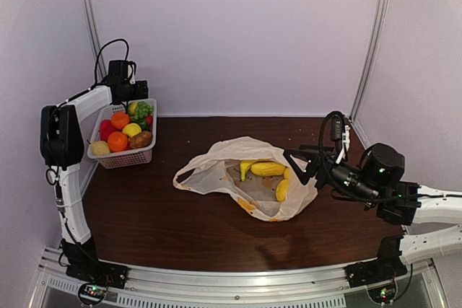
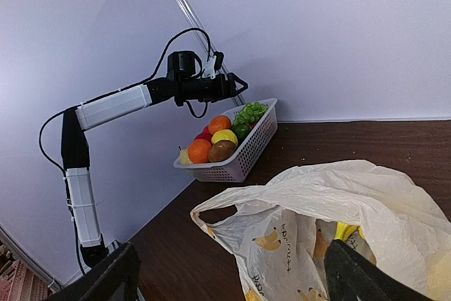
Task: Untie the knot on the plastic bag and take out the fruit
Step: Reach into the gripper in the takeout bag.
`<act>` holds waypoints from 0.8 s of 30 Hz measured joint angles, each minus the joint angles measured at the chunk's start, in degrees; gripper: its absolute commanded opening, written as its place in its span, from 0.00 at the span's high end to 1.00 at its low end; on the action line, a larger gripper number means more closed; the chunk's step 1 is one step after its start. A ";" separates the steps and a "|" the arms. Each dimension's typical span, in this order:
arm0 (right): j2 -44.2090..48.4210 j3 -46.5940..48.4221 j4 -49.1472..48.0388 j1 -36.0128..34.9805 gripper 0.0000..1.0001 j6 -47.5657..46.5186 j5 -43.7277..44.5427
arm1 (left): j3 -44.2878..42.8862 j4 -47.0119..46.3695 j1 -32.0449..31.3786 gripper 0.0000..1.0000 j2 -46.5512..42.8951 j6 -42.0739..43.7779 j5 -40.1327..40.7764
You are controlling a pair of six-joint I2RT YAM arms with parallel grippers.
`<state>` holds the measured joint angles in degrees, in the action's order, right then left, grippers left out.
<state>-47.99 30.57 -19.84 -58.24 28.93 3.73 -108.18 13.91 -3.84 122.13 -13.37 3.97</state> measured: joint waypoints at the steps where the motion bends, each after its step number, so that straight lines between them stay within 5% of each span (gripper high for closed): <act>1: 0.04 0.00 0.04 0.00 0.06 -0.02 0.11 | 0.07 -0.04 0.00 0.20 -0.22 0.02 -1.22; 12: 2.10 -0.11 4.37 0.00 0.00 -0.50 3.93 | 10.05 -2.05 -1.55 0.16 -16.26 -1.60 -15.52; 24: -2.80 3.37 26.43 0.09 0.00 2.03 14.69 | 24.76 -1.62 -14.93 0.15 -30.91 -1.01 -28.30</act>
<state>-50.78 33.93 6.59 -58.15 30.96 18.41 -83.42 12.29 -18.76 91.22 -14.37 -24.34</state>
